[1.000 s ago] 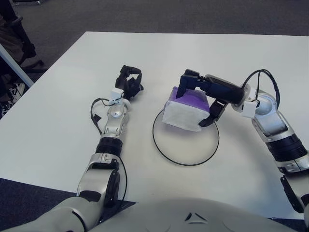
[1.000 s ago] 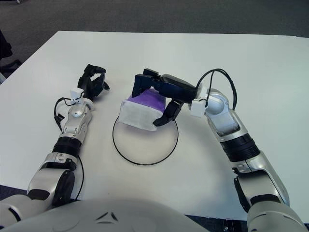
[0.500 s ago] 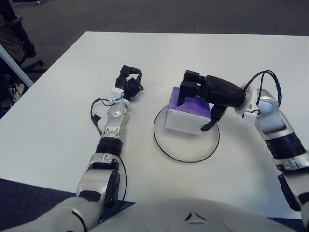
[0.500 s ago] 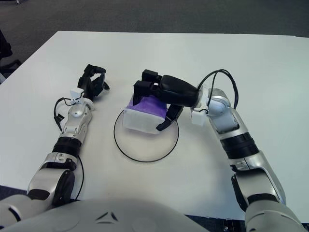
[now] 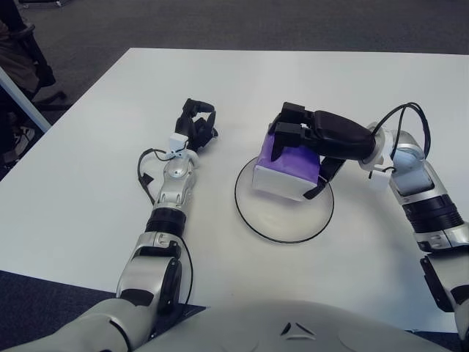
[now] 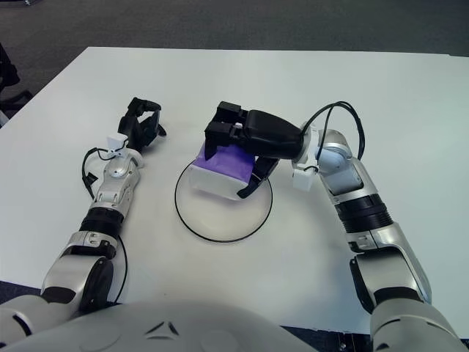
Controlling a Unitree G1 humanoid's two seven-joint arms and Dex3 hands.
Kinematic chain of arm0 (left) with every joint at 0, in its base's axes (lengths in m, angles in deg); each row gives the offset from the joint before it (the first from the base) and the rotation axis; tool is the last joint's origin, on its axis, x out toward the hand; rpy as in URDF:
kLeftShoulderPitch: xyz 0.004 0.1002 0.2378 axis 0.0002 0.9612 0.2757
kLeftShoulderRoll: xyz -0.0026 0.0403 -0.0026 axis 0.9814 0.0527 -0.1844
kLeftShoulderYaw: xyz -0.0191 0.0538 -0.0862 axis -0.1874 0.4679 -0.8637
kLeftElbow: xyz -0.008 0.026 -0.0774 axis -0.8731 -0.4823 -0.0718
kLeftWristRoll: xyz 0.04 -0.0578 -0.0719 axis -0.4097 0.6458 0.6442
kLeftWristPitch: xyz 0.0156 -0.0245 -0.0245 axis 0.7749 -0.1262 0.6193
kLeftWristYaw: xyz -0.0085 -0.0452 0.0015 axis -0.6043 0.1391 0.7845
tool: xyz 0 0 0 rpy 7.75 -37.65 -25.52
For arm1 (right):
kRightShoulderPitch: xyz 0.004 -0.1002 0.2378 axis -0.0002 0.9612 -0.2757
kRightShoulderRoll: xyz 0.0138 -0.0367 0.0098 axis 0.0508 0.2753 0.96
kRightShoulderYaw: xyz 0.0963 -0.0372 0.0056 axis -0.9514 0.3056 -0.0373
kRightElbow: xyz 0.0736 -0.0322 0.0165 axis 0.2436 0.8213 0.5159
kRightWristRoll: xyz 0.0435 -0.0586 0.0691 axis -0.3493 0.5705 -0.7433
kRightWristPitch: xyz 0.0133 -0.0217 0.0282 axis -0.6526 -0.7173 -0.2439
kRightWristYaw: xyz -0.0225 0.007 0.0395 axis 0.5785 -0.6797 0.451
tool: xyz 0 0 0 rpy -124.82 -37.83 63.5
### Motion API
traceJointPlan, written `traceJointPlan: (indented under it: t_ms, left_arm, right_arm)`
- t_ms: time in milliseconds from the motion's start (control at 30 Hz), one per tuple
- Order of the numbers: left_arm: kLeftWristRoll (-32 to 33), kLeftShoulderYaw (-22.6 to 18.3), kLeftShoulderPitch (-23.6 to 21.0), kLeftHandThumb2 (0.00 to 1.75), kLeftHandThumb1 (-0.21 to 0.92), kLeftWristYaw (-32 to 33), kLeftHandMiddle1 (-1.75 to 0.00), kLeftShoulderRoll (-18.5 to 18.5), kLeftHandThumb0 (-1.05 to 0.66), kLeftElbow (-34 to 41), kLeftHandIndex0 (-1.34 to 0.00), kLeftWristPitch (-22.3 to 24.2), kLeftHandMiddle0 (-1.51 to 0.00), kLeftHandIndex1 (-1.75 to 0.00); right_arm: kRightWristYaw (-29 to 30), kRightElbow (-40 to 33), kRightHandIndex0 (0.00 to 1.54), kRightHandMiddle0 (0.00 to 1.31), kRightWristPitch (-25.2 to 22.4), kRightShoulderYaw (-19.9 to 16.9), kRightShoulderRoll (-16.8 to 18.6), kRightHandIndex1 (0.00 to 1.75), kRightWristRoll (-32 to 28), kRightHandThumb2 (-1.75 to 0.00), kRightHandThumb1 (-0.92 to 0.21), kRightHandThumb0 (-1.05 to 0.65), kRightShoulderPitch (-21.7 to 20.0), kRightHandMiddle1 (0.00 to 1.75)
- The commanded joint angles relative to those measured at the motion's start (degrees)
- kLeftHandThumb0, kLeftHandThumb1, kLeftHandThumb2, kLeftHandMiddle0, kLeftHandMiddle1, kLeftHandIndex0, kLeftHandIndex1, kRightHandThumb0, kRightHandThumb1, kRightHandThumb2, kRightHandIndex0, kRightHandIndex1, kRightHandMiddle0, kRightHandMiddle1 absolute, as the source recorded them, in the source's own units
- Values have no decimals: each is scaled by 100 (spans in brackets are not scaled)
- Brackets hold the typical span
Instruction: Put the tissue paper into the plate.
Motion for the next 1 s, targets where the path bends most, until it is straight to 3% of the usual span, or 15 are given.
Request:
traceJointPlan:
  t_ms: [0, 67, 167, 800, 967]
  left_arm:
    - [-65, 57, 575, 50, 87, 59, -174, -170, -36, -340, -33, 6, -74, -165]
    - [-67, 64, 571, 51, 87, 65, -174, -171, -36, -342, -32, -1, -74, -166]
    - [-65, 66, 570, 51, 86, 66, -175, -174, -36, -341, -32, -11, -74, -166]
    - [73, 32, 553, 48, 86, -54, -175, -192, -36, -440, -36, -174, -70, -162]
    - [121, 11, 536, 46, 87, -102, -175, -201, -36, -465, -36, -159, -74, -161]
  right_arm:
    - [-123, -42, 27, 21, -102, 22, -67, 7, -246, -28, -92, -29, -92, 27]
    - [-190, -79, 24, 18, -196, 30, -79, 3, -363, -27, -92, -28, -76, 14]
    - [-286, -162, 22, 17, -344, 24, -100, 1, -491, -27, -92, -27, -49, 8]
    - [-629, -401, 11, 17, -538, -161, -378, 0, -676, -27, -92, -19, -158, 3]
    - [-623, -556, 10, 17, -814, -342, -434, 0, -869, -27, -92, -14, -112, 3]
